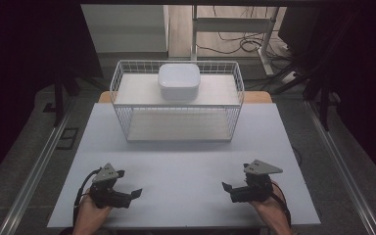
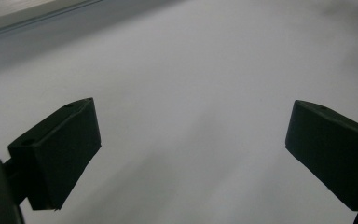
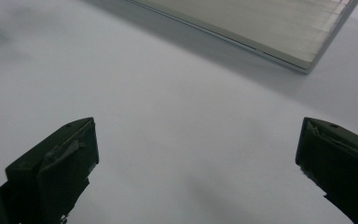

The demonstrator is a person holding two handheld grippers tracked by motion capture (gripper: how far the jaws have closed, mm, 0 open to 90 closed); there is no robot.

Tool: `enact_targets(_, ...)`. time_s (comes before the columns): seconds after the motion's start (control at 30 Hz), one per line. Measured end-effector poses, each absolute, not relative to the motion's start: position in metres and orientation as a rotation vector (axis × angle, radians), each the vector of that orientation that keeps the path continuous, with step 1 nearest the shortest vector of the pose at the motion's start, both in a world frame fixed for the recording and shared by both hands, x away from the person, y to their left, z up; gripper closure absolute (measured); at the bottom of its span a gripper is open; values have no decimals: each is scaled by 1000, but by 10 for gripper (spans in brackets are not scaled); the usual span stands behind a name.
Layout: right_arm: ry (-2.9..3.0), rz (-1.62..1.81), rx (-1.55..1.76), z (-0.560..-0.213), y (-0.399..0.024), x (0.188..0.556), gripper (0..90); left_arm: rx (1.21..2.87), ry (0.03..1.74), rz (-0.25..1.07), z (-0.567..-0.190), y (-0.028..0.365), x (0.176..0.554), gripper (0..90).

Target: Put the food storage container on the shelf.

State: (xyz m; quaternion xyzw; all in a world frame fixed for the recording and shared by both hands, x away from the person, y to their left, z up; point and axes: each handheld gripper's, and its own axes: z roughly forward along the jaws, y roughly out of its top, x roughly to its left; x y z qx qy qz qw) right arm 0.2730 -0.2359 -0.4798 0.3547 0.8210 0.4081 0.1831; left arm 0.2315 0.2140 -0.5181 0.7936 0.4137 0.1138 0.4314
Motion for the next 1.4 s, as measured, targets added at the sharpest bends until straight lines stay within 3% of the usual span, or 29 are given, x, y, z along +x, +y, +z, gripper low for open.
enact_targets(1.4, 2233, 987, 1195, -498, -303, 235, 0, 1926, 1192, 332, -528, 266, 201, 29)
